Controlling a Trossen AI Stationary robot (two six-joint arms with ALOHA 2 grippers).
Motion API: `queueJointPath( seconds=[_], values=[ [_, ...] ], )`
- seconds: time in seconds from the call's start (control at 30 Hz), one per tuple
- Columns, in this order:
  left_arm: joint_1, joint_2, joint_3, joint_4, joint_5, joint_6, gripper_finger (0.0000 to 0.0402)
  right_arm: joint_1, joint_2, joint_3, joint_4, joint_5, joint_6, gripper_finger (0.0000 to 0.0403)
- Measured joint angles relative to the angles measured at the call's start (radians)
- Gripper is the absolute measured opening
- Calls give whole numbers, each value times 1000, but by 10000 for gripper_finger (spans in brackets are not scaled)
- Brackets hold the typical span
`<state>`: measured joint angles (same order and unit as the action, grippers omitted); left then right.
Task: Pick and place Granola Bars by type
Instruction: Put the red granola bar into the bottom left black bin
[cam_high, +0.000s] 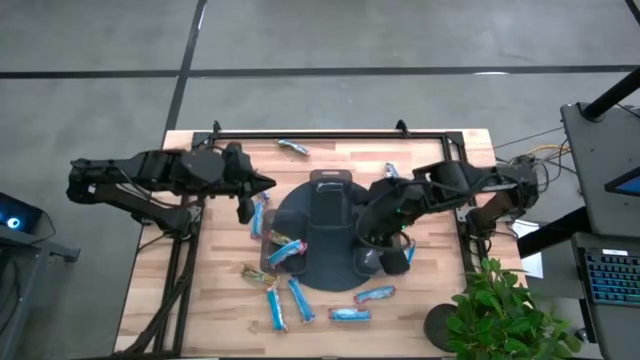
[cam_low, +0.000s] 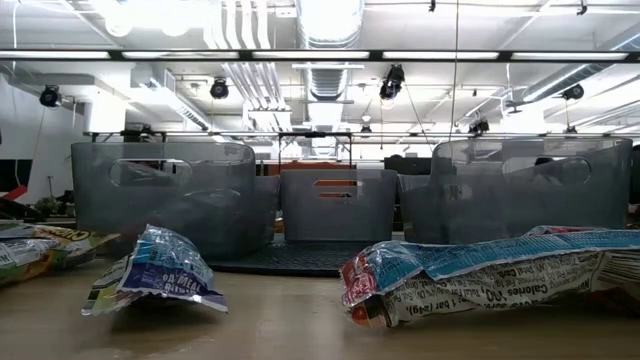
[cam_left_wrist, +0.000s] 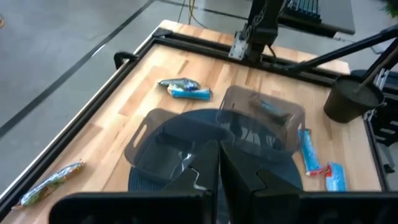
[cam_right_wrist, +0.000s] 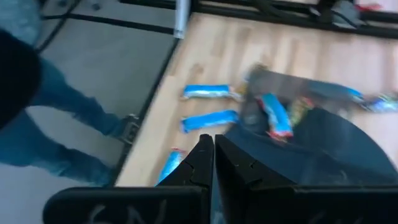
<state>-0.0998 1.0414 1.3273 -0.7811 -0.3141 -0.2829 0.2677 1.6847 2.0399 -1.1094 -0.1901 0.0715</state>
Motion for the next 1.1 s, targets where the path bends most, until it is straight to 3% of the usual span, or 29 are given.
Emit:
queueJointPath(
  seconds=[0.4,0.63,0.9,1.1],
  values=[
    [0,-32,-31,2,2,2,0,78,51,0,-2,-5,-130,8],
    [0,-62,-32,-17,8,13,0,98,108,0,-4,-3,73,8],
    [0,-93,-39,-39,10,39,0,161,217,0,-4,-2,110,14],
    [0,-110,-40,-95,10,39,0,199,298,0,-13,-2,157,49]
  ],
)
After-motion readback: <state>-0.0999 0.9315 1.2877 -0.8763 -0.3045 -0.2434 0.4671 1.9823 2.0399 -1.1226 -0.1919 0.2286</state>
